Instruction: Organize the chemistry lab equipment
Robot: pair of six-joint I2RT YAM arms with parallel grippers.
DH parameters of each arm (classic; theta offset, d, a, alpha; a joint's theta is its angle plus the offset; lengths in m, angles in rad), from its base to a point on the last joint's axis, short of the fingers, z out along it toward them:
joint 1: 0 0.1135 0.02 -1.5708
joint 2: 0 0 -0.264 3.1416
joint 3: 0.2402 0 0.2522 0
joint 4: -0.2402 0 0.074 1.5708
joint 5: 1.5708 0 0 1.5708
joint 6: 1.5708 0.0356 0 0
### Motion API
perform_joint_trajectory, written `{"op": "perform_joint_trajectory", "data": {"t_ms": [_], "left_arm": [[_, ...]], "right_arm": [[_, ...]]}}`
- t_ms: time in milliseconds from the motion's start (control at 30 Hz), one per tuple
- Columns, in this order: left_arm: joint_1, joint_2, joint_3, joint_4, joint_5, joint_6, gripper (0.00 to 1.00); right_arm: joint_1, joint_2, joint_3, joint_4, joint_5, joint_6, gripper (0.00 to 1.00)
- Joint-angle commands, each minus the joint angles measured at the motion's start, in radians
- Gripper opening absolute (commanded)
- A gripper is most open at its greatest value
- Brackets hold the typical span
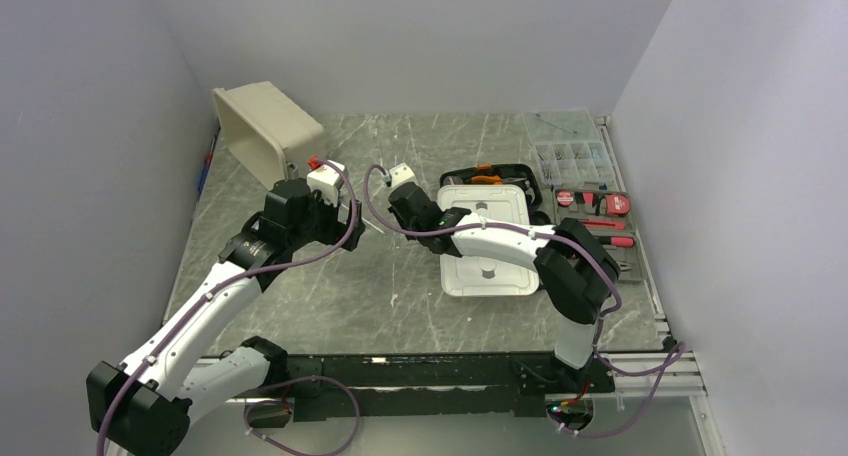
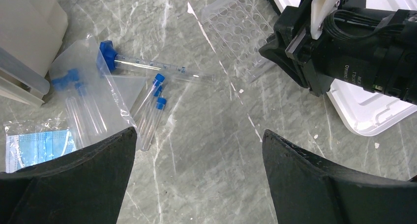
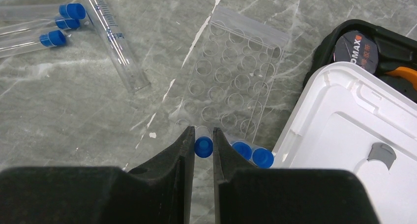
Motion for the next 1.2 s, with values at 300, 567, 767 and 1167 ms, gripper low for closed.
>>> {"op": "perform_joint_trajectory", "data": {"t_ms": [300,567,767,1167], "left_arm": [[0.001,0.002,0.005,0.008,0.01,-0.001,0.99],[0.001,0.002,0.004,0.008,0.011,-0.001,0.99],[0.001,0.01,0.004,0.008,0.007,0.003,0.99],[0.024,0.098,0.015,-0.013,-0.03,0.024,0.99]], "right_arm": [[-0.001,-0.009,0.017,0.021,0.028,0.0,0.29],[-0.002,-0.02,0.032,0.017,0.031,-0.014,0.36],[-0.001,-0.048,0.065,0.01,0.023,-0.038,0.48],[-0.027,-0.22,0.036,0.004,-0.024,-0.047,0.61]]}}
